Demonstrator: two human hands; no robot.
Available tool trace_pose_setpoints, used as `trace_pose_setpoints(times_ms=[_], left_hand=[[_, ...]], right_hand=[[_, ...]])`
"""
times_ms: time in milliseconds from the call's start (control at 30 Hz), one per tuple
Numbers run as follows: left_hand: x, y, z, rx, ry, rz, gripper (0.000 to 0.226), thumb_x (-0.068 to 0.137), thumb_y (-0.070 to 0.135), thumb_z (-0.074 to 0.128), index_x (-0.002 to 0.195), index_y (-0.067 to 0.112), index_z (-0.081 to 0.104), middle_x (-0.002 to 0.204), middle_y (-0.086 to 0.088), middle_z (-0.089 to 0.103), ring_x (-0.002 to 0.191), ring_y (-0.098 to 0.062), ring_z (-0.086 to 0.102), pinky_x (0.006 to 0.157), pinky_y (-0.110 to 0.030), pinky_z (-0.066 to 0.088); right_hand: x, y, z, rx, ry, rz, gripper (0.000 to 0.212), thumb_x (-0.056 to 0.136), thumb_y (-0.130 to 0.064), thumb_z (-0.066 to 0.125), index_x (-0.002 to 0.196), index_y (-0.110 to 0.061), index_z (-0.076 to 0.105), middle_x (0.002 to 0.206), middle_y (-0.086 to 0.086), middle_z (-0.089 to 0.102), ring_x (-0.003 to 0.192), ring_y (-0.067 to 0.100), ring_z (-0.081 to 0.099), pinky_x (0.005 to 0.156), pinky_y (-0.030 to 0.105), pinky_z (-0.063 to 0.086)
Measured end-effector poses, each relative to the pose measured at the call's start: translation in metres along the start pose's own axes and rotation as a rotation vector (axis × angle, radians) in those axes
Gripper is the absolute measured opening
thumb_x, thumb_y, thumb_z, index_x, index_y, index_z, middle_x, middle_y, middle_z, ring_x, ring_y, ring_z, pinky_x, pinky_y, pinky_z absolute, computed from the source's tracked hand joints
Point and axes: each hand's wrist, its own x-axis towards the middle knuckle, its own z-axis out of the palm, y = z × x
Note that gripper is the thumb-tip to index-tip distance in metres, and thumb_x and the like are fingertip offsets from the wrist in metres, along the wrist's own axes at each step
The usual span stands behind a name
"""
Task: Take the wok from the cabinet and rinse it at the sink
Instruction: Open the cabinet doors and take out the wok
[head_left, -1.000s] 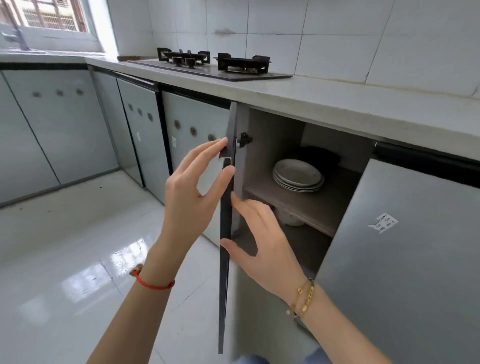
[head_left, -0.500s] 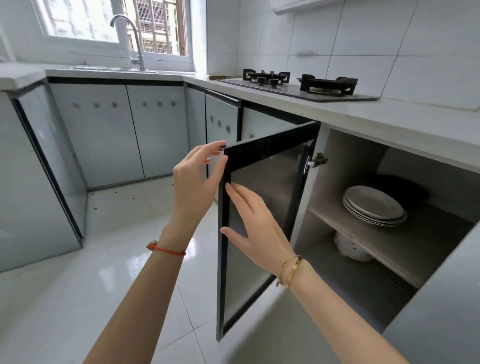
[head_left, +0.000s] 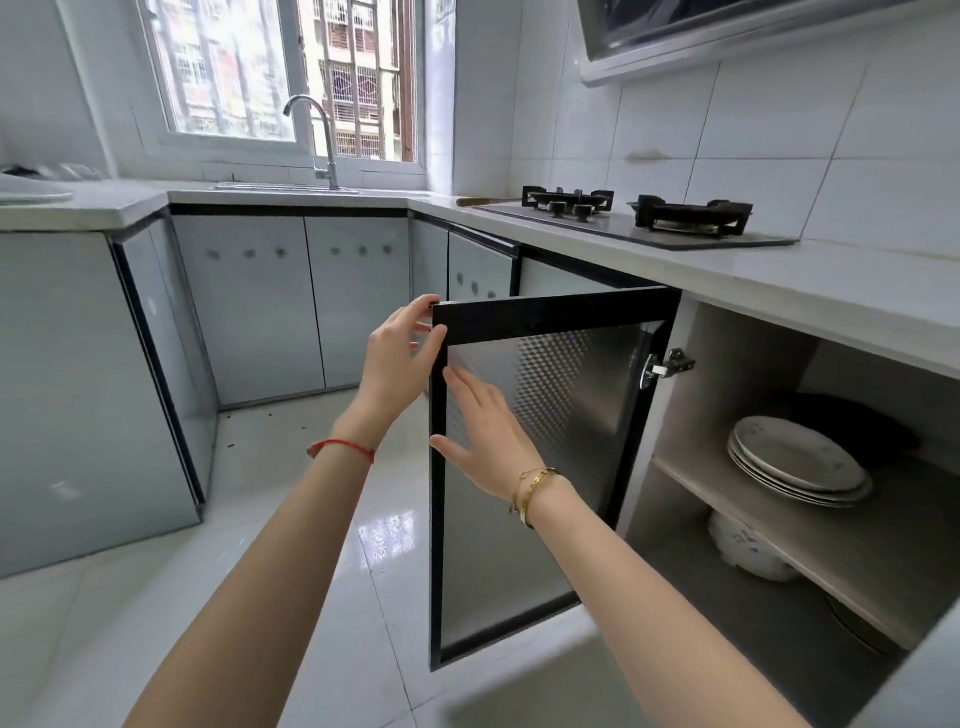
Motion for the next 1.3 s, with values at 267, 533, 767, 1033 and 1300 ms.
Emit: trace_pose_setpoints(times_ms=[267, 533, 767, 1033, 1300], left_hand=[[-0.013, 0.002, 0.008, 0.036, 0.147, 0.043, 0.042, 0.095, 0.017, 0.059, 0.137, 0.011, 0.053, 0.13, -0.006, 0.059, 0.117, -0.015, 0.054, 0.102, -0.023, 0.041], [-0.044, 0.059, 0.056, -0.135, 0.073, 0.195, 0.035, 0.092, 0.013, 0.062, 0.127, 0.009, 0.061, 0.123, -0.002, 0.064, 0.12, -0.013, 0.056, 0.104, -0.018, 0.04], [-0.083, 0.125, 0.156, -0.352, -0.265, 0.234, 0.038, 0.092, 0.015, 0.064, 0.129, 0.013, 0.06, 0.126, 0.003, 0.064, 0.12, -0.007, 0.057, 0.103, -0.016, 0.041], [-0.129, 0.224, 0.257, -0.599, -0.652, 0.209, 0.053, 0.093, 0.024, 0.064, 0.143, 0.018, 0.047, 0.139, 0.005, 0.056, 0.129, -0.006, 0.049, 0.103, -0.013, 0.037], [-0.145, 0.271, 0.291, -0.673, -0.82, 0.196, 0.051, 0.095, 0.026, 0.06, 0.142, 0.014, 0.046, 0.138, -0.001, 0.058, 0.128, -0.011, 0.052, 0.102, -0.016, 0.04]], right_hand=[[-0.003, -0.002, -0.012, 0.028, 0.034, -0.008, 0.083, 0.092, -0.037, 0.062, 0.156, -0.019, 0.013, 0.164, -0.003, 0.013, 0.149, 0.015, 0.015, 0.121, 0.032, 0.018], [-0.092, 0.041, -0.087, -0.167, 0.226, 0.151, 0.069, 0.094, -0.033, 0.06, 0.152, -0.015, 0.028, 0.157, 0.001, 0.032, 0.147, 0.014, 0.024, 0.121, 0.035, 0.026], [-0.196, 0.081, -0.168, -0.409, 0.36, 0.387, 0.063, 0.094, -0.029, 0.06, 0.15, -0.015, 0.035, 0.152, 0.001, 0.039, 0.144, 0.014, 0.03, 0.119, 0.036, 0.03], [-0.27, 0.104, -0.254, -0.63, 0.542, 0.584, 0.059, 0.093, -0.019, 0.061, 0.146, -0.007, 0.039, 0.149, 0.009, 0.042, 0.141, 0.023, 0.034, 0.118, 0.04, 0.031], [-0.286, 0.115, -0.267, -0.696, 0.469, 0.655, 0.066, 0.094, -0.023, 0.059, 0.152, -0.009, 0.029, 0.157, 0.007, 0.032, 0.147, 0.02, 0.025, 0.121, 0.042, 0.025]])
